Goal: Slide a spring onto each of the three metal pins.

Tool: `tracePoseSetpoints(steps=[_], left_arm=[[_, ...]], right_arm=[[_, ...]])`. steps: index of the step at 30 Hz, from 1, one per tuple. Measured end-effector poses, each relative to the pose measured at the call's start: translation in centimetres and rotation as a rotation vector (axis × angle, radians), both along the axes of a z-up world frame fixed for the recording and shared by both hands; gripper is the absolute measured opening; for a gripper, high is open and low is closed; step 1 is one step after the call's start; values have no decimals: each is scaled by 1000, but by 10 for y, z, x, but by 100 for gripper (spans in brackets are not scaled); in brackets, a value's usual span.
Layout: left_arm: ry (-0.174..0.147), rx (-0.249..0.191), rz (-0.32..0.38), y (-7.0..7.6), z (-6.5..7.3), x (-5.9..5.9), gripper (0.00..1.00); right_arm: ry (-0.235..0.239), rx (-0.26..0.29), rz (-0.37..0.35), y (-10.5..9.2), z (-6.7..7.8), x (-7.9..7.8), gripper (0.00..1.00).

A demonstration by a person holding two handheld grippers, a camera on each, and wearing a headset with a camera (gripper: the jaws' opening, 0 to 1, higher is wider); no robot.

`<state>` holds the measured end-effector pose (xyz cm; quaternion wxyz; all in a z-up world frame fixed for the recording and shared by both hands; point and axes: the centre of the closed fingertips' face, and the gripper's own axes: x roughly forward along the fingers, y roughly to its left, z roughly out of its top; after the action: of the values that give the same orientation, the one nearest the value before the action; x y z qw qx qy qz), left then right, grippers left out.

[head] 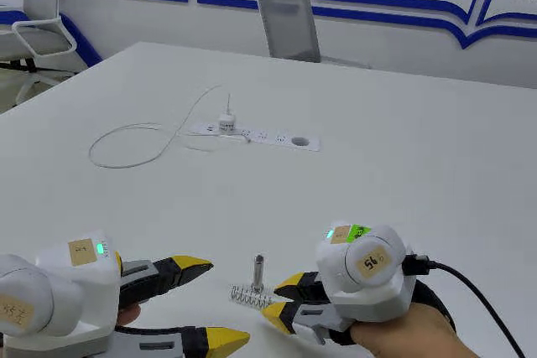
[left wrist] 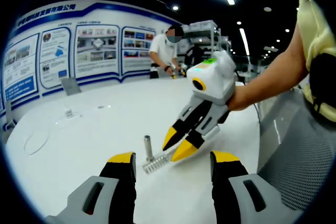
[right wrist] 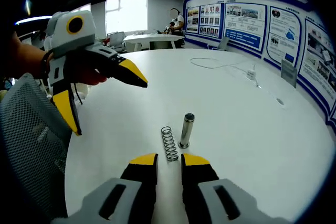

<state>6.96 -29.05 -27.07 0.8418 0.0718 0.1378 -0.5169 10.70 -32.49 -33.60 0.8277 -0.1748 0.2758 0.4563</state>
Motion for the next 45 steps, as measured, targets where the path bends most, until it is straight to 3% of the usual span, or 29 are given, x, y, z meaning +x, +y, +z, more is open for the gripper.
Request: tracePoseSetpoints(steps=[11, 23, 29, 34, 45], left_arm=[[7, 6, 2, 3, -3, -1, 58], [12, 8, 4, 4, -4, -3, 58], [15, 17, -1, 4, -8, -5, 57], [19, 34, -14, 0, -13, -7, 56], [-7, 80, -85, -13, -19, -15, 49]], right_arm=[[31, -43, 17, 4, -13, 4, 16], [54, -44, 19, 6, -15, 2, 12], [90, -45, 24, 4, -12, -11, 12], [88, -74, 66, 2, -9, -24, 11], [69, -109, 182, -11, 20, -52, 11]])
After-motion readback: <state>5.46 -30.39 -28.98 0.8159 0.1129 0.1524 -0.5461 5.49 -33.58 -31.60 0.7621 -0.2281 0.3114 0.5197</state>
